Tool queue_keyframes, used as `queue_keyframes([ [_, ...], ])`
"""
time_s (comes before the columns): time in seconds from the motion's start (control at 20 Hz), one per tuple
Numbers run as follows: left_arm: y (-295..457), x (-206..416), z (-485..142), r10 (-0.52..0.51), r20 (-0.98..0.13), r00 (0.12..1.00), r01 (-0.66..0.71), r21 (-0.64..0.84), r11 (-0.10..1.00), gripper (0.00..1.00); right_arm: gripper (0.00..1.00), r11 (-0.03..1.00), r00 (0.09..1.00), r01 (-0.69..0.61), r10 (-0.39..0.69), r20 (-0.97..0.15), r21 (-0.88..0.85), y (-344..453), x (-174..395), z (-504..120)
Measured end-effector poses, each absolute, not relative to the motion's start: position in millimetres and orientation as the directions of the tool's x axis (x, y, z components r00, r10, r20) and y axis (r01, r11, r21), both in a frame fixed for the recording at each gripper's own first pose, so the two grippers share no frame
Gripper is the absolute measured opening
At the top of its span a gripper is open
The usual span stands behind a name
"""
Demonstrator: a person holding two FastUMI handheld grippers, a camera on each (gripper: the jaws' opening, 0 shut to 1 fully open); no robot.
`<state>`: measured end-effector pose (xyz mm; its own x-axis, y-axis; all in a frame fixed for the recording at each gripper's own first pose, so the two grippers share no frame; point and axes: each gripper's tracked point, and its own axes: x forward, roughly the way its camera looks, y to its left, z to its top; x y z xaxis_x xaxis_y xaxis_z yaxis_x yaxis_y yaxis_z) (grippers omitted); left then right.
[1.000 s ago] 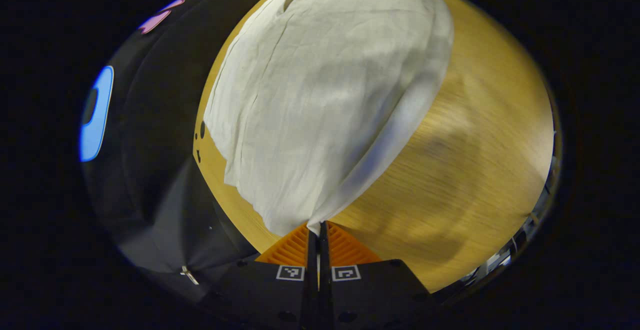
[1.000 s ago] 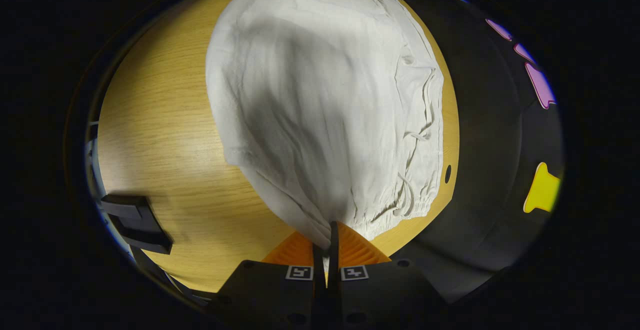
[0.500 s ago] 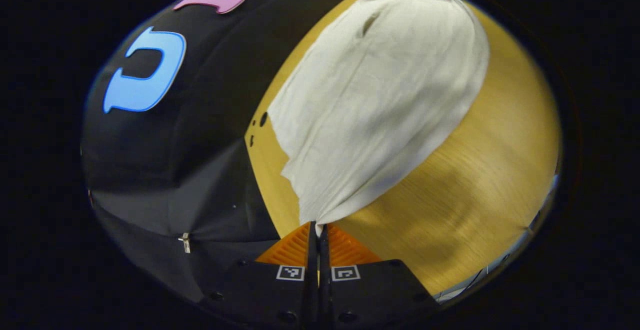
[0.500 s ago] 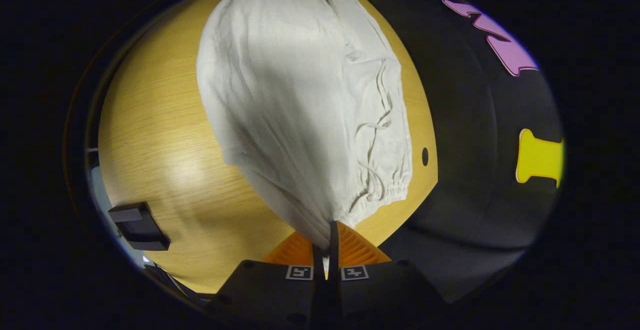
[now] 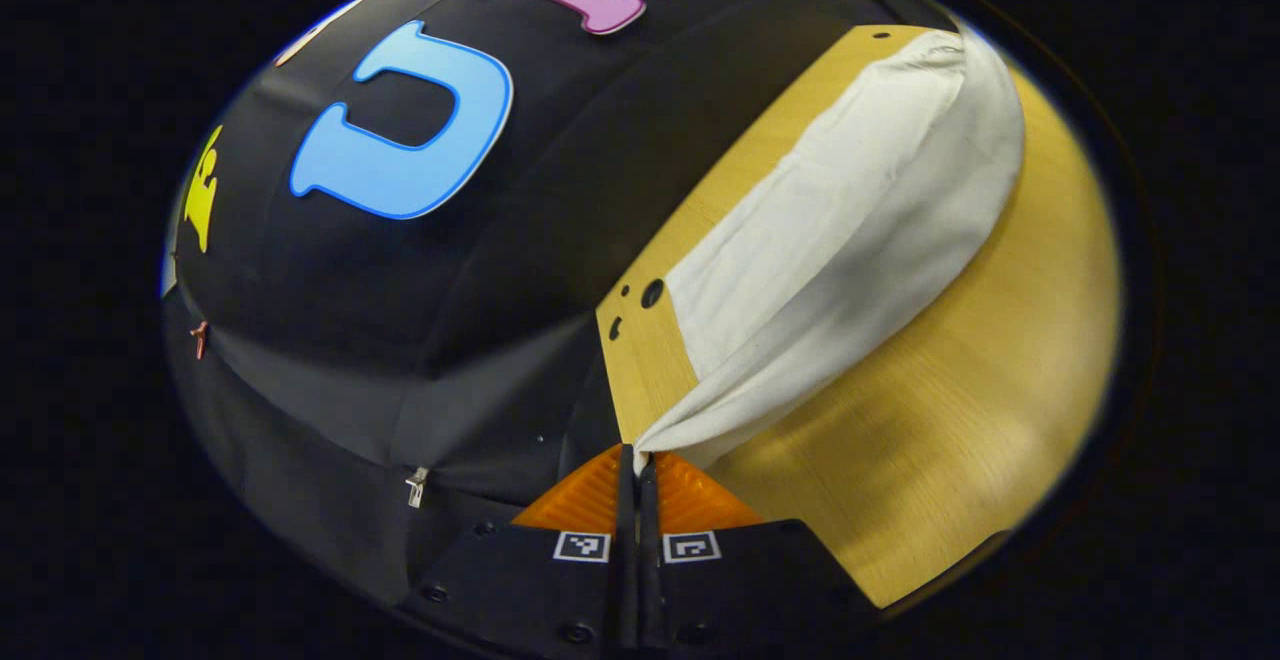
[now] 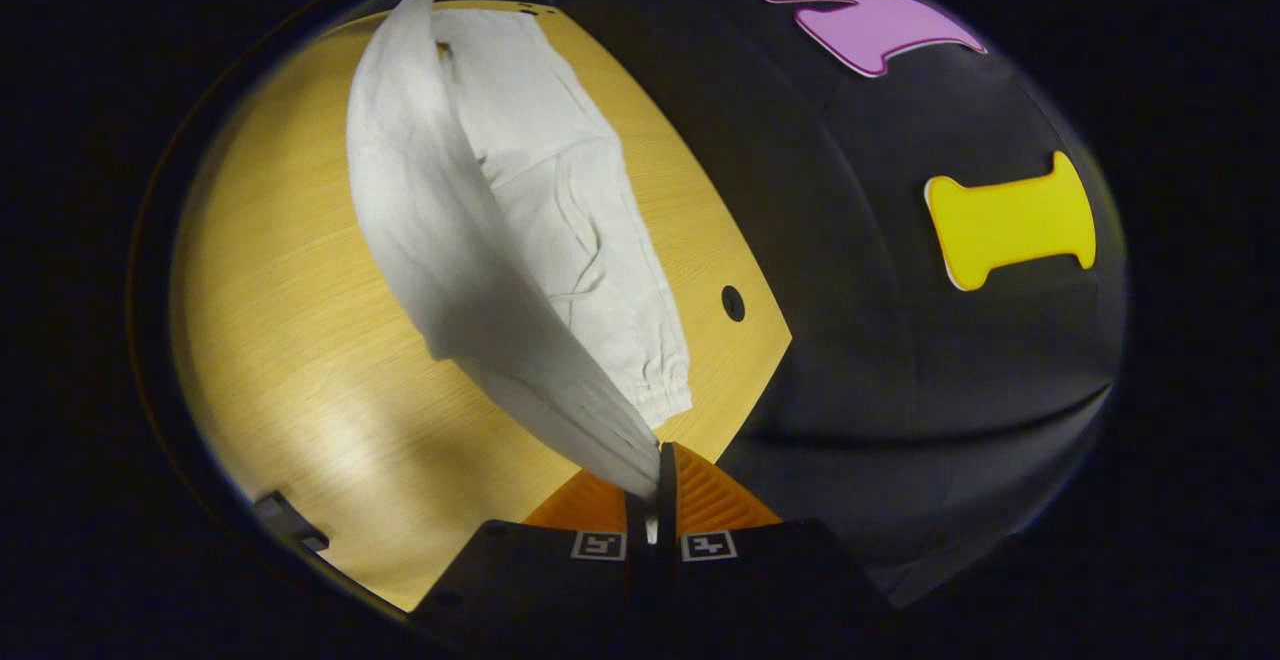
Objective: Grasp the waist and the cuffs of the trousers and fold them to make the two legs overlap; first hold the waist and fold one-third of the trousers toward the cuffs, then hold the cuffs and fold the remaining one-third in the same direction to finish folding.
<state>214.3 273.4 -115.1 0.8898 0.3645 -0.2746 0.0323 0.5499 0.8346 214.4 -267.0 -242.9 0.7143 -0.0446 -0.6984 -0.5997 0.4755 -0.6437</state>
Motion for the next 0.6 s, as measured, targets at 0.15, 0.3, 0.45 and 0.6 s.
queue_keyframes([
  [0.15, 265.5, 251.8, -99.6, 0.353, -0.253, 0.901, 0.002, 0.816, 0.578, 0.05, 0.05, 0.573, 0.739, -0.535, -0.040, -0.672, -0.621, -261.8, 252.7, -234.5],
  [0.3, 263.5, 294.6, -92.2, 0.348, -0.240, 0.906, -0.035, 0.778, 0.627, 0.05, 0.05, 0.641, 0.751, -0.488, -0.037, -0.659, -0.592, -252.0, 284.9, -232.1],
  [0.45, 264.7, 337.1, -94.0, 0.354, -0.235, 0.905, -0.076, 0.730, 0.680, 0.05, 0.05, 0.716, 0.761, -0.429, -0.043, -0.648, -0.551, -246.6, 329.4, -233.3],
  [0.6, 273.2, 379.5, -102.5, 0.377, -0.246, 0.893, -0.133, 0.656, 0.743, 0.07, 0.05, 0.811, 0.760, -0.323, -0.085, -0.644, -0.488, -251.9, 374.3, -239.7],
])
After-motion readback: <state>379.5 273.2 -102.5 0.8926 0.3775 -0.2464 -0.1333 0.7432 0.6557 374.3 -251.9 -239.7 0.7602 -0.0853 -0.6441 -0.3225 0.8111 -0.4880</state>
